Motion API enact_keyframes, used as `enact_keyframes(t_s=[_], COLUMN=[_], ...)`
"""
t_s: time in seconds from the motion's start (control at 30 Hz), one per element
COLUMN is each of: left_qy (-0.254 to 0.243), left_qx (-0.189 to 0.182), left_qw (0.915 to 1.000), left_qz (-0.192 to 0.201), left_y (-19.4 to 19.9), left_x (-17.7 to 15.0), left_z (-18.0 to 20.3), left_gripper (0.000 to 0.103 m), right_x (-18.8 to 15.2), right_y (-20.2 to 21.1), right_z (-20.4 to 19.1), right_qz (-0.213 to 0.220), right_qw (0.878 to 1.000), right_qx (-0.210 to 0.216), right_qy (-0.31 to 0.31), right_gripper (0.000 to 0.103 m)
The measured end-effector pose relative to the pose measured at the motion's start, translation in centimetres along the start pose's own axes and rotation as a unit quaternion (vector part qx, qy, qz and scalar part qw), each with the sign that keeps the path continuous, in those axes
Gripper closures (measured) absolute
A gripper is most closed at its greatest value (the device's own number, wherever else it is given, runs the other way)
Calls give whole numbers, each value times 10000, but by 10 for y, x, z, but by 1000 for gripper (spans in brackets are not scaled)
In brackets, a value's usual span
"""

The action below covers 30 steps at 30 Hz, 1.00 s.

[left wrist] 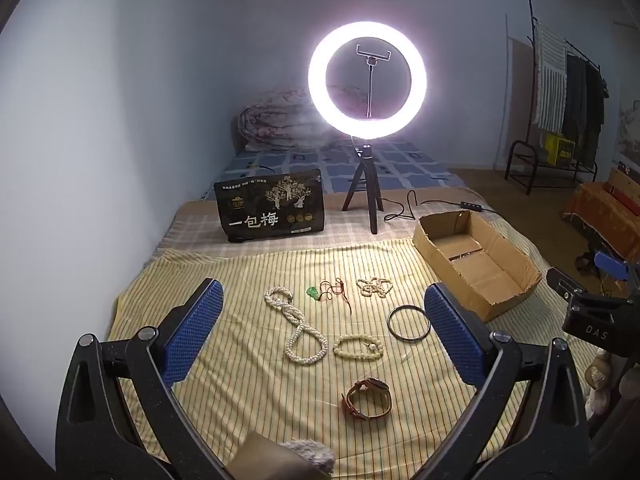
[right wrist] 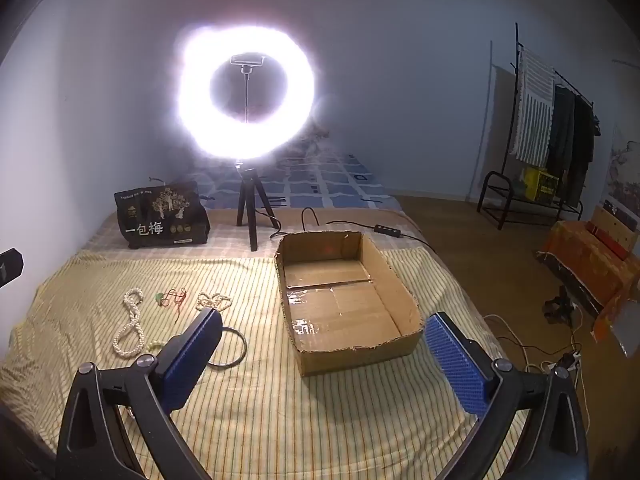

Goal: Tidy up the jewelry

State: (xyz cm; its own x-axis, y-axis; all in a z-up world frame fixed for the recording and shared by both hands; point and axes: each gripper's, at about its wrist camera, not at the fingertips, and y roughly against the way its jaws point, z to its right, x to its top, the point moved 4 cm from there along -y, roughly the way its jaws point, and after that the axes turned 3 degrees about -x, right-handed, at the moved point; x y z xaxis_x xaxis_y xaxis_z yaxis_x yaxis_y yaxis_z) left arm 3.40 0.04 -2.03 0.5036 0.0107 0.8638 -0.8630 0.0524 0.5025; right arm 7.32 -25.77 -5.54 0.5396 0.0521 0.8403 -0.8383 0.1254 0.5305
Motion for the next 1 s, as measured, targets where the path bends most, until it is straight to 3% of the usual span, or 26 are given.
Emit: enact_keyframes(t_s=[0.13,1.0], left_qy=[-197,-161], left_qx=[101,104], left_qw=[9998,9998], left_qz=[-16,57], left_y=[1,3], left_x=[0,8], left_z=[5,-2], left_gripper=[1,1], right_x=[-1,-3], right_y=[3,0], right_z=[3,6], right_qz=[47,-26], right_qw=[10000,10000], right_qx=[-16,-43], right_qy=[-61,-7], right_gripper=[0,0])
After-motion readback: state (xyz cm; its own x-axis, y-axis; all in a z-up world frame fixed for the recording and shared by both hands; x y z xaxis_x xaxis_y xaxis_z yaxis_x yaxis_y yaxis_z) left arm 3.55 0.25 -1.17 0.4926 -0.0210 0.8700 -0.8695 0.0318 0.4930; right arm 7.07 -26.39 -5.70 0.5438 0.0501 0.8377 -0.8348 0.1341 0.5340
